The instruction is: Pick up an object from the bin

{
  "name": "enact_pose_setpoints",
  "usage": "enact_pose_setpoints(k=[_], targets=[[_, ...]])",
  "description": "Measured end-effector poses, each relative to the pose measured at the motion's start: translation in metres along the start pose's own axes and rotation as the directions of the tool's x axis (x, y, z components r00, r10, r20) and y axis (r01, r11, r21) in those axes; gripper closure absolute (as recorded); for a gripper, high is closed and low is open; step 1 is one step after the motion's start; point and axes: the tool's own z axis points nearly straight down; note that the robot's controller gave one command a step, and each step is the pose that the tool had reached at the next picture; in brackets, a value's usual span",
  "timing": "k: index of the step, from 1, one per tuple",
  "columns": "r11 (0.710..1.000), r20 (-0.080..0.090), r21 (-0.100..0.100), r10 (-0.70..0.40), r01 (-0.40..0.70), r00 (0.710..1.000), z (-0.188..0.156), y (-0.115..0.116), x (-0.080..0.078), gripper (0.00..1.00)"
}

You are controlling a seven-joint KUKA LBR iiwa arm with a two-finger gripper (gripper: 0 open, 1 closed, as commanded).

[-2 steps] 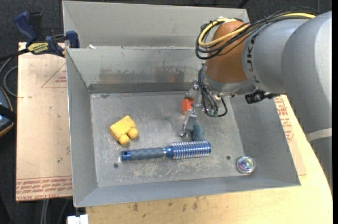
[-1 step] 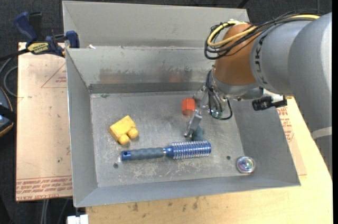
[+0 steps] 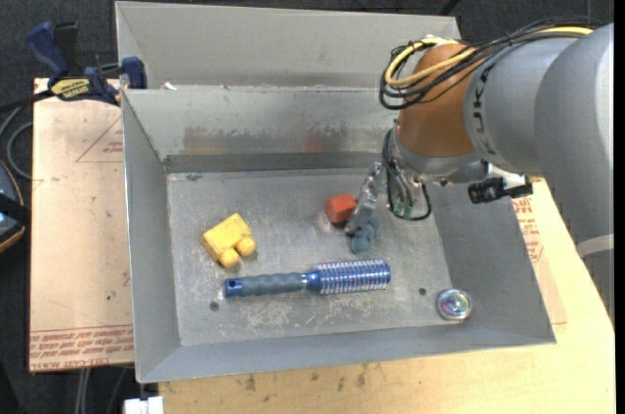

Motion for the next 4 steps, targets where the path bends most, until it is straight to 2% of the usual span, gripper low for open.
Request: enact_pose_setpoints(k=[1,2,3,4], targets=[[0.959,-0.008,0.001,-0.284,0.284,0.959,-0.164,-0.03,-0.005,1.0],[0.933,-0.025,-0.001,-0.361,0.361,0.932,-0.052,-0.041,-0.004,1.0],[0.898,-0.014,-0.002,-0.441,0.441,0.898,0.005,-0.113,-0.03,1.0],[0.895,-0.013,-0.001,-0.445,0.445,0.895,0.003,-0.11,-0.03,0.0]])
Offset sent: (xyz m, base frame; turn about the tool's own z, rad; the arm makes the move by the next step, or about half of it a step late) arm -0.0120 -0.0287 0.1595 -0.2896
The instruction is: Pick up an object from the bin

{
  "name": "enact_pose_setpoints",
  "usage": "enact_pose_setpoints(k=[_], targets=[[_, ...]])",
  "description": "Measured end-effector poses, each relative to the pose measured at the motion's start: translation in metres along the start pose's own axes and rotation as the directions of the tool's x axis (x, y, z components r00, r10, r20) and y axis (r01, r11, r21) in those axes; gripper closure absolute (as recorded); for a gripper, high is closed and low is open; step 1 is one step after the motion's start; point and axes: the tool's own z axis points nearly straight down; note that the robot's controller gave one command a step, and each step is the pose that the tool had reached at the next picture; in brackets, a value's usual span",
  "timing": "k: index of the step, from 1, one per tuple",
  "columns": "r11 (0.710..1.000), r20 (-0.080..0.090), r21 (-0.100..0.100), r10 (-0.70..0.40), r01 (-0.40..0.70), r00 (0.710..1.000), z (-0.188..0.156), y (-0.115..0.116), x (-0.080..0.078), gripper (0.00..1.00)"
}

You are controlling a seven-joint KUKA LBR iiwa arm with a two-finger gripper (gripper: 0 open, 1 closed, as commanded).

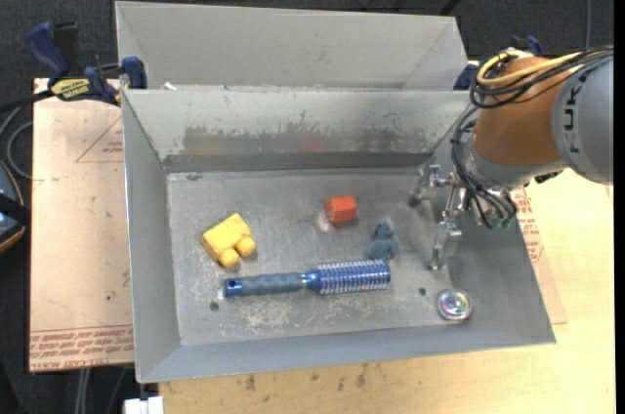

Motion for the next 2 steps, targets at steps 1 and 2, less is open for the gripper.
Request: enact_pose_setpoints(k=[1,2], targets=[[0.99,-0.007,-0.005,-0.138,0.138,0.99,-0.008,0.056,0.058,0.0],[0.985,0.003,0.002,-0.172,0.172,0.985,0.0,0.065,0.045,0.0]])
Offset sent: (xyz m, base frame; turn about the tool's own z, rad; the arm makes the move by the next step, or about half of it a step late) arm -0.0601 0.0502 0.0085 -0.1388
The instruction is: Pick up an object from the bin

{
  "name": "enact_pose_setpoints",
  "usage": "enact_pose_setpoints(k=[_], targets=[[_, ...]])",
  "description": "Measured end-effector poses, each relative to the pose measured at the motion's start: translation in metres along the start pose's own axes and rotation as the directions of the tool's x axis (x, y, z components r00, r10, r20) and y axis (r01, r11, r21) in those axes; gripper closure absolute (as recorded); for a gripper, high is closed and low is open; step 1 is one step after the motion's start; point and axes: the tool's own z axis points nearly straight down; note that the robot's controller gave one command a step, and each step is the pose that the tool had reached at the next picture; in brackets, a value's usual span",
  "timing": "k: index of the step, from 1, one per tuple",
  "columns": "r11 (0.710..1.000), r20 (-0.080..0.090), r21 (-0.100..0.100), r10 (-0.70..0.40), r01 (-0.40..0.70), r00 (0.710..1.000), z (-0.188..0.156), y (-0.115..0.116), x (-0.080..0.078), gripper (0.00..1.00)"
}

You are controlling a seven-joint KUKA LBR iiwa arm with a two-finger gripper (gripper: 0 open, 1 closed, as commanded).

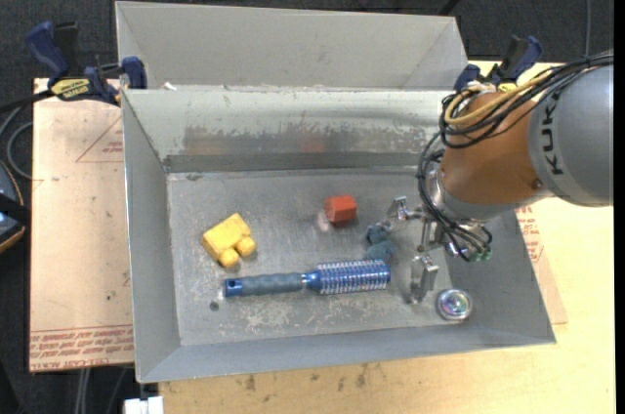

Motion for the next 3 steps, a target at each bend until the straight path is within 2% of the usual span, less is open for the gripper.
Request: enact_pose_setpoints(k=[1,2,3], targets=[[0.976,0.006,0.0,-0.219,0.219,0.976,-0.001,0.078,-0.007,0.0],[0.976,0.015,0.0,-0.219,0.219,0.976,-0.002,0.079,-0.009,1.0],[0.979,0.001,-0.002,-0.204,0.204,0.979,-0.148,0.084,0.014,1.0]])
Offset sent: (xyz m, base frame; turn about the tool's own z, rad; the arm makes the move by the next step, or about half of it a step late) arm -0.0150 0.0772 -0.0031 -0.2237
